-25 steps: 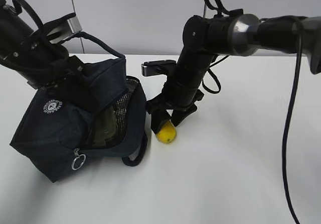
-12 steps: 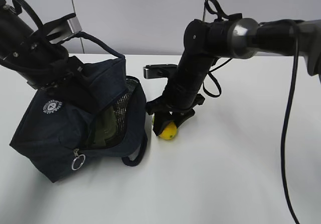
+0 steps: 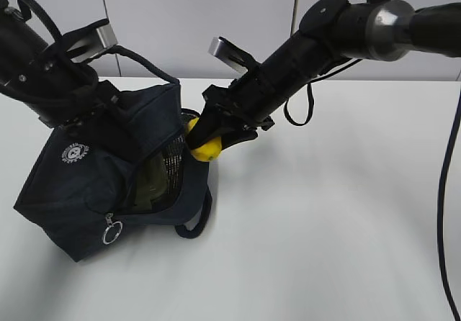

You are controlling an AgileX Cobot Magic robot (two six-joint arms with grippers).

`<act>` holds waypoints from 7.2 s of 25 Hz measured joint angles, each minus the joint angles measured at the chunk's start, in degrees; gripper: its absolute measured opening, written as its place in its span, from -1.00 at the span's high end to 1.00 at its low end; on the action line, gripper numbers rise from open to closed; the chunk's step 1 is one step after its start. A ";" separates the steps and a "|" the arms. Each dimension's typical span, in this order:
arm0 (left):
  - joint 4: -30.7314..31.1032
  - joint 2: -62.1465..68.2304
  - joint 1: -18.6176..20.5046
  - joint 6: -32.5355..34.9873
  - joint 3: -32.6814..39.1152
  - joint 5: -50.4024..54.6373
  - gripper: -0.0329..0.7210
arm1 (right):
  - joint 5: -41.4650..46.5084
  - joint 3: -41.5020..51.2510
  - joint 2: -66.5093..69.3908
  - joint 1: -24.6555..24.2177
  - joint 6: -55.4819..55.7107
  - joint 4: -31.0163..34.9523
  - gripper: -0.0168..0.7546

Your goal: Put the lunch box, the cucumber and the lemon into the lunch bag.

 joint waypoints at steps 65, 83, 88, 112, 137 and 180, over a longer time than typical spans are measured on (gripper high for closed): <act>0.44 0.00 0.00 0.32 0.00 1.84 0.94 | 0.13 0.00 3.98 -6.40 -6.63 8.66 -0.23; 0.65 0.00 0.00 0.32 0.00 1.94 0.94 | 0.13 0.00 9.46 -3.88 -7.58 13.56 -0.23; 0.98 0.00 0.00 0.32 0.00 1.94 0.94 | 0.13 0.00 10.06 -2.80 -8.40 15.22 -0.16; -6.09 0.00 -2.24 0.34 0.00 2.73 0.94 | 0.93 0.18 -4.10 -5.40 0.59 4.82 0.94; -19.02 3.04 -8.37 1.12 0.00 -3.06 0.94 | 3.16 -1.37 -14.66 -8.15 10.94 -13.32 0.95; -9.61 -3.72 -9.43 0.83 -0.02 -8.05 -0.07 | -7.24 -1.59 -23.10 -6.43 8.20 -9.79 -0.09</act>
